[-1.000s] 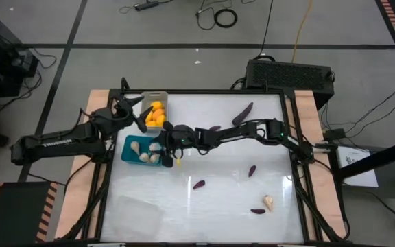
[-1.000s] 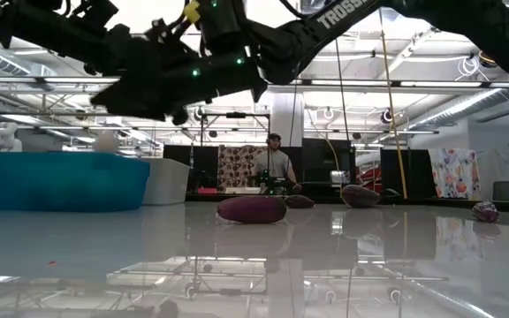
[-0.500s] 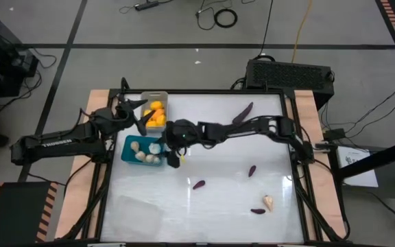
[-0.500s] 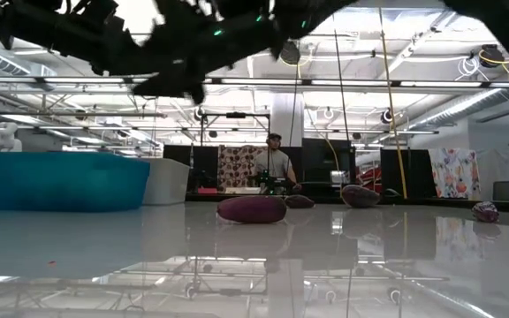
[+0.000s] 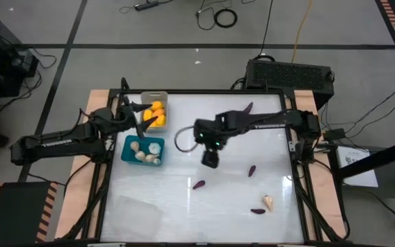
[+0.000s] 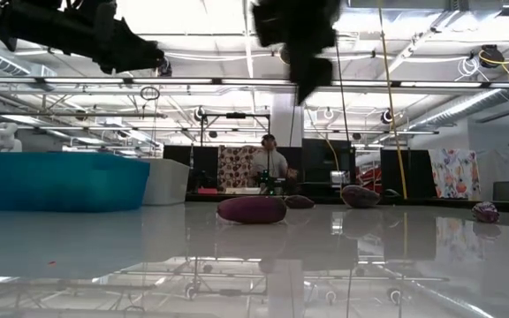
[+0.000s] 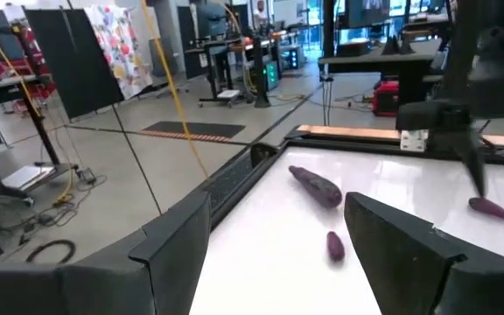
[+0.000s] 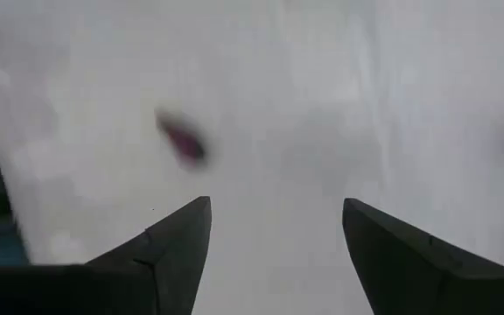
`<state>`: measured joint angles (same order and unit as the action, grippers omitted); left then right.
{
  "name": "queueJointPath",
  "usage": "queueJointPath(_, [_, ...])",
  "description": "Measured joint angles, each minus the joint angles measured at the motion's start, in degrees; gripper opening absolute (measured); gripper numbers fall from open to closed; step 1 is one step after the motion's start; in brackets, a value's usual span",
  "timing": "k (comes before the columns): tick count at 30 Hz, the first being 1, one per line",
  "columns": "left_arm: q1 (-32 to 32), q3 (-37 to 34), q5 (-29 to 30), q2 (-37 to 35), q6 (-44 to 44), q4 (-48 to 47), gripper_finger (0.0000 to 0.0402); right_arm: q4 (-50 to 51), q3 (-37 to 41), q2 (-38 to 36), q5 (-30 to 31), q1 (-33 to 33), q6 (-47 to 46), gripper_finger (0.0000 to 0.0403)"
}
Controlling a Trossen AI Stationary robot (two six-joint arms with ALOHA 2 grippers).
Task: Sort produce into baskets
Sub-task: Put the white garlic into the blue bin
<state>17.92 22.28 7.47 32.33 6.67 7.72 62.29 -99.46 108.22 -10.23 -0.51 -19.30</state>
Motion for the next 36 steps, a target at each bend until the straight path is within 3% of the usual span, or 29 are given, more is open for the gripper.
queueJointPath(5, [0.0,0.0,-2.4,0.0,1.2,0.9,0.0271,16.0,1.6,-0.2,-0.1,4.2,-12.2,0.0251])
queueJointPath(13, [0.0,0.0,-8.7,0.0,1.7,1.6,0.0271,23.9,8.4,-0.2,-5.9,14.7,-25.7,0.0251])
queueJointPath(21, [0.0,0.0,-20.2,6.0,-0.3,9.2,0.0271,21.6,13.7,-0.2,-15.5,24.8,-32.0,0.0251])
queueJointPath(25, [0.0,0.0,-20.8,11.2,-0.3,13.0,0.0271,19.7,15.7,-0.2,-20.1,29.1,-33.8,0.0251])
queueJointPath(36, [-0.1,0.0,-20.8,20.2,-3.4,24.0,0.0271,15.3,23.3,-0.2,-20.0,30.2,-41.9,0.0251])
